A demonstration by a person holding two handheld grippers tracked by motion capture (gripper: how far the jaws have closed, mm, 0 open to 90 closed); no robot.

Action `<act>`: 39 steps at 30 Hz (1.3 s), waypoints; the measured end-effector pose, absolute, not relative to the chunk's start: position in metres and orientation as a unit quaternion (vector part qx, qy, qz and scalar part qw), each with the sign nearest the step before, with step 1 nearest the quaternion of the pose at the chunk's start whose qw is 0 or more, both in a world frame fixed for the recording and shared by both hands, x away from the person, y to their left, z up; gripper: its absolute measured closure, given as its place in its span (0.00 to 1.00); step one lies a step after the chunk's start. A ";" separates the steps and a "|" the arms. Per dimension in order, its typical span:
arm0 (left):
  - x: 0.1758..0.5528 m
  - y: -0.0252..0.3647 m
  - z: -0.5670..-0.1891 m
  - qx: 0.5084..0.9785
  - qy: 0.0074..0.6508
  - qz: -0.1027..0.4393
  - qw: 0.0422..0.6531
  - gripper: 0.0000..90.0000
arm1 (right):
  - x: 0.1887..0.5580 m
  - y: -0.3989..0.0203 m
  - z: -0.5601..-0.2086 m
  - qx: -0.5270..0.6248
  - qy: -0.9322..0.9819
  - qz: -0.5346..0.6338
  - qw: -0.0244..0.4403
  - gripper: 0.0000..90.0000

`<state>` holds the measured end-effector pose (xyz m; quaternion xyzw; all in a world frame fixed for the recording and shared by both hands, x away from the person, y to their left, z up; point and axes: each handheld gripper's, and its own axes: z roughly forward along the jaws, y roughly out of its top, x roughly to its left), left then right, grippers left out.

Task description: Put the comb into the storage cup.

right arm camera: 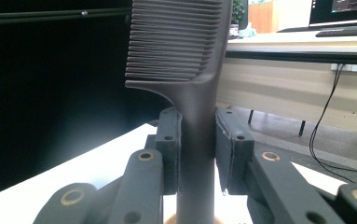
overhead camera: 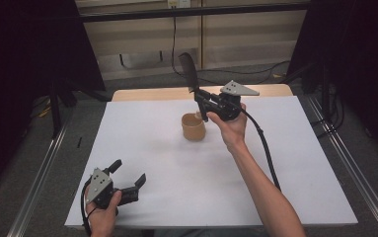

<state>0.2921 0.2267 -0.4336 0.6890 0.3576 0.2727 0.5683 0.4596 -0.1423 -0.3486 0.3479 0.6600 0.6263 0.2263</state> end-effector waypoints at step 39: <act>0.293 0.227 -0.434 0.690 0.357 0.269 0.569 0.04 | 0.493 -0.120 -0.385 0.343 0.678 0.616 0.205 0.81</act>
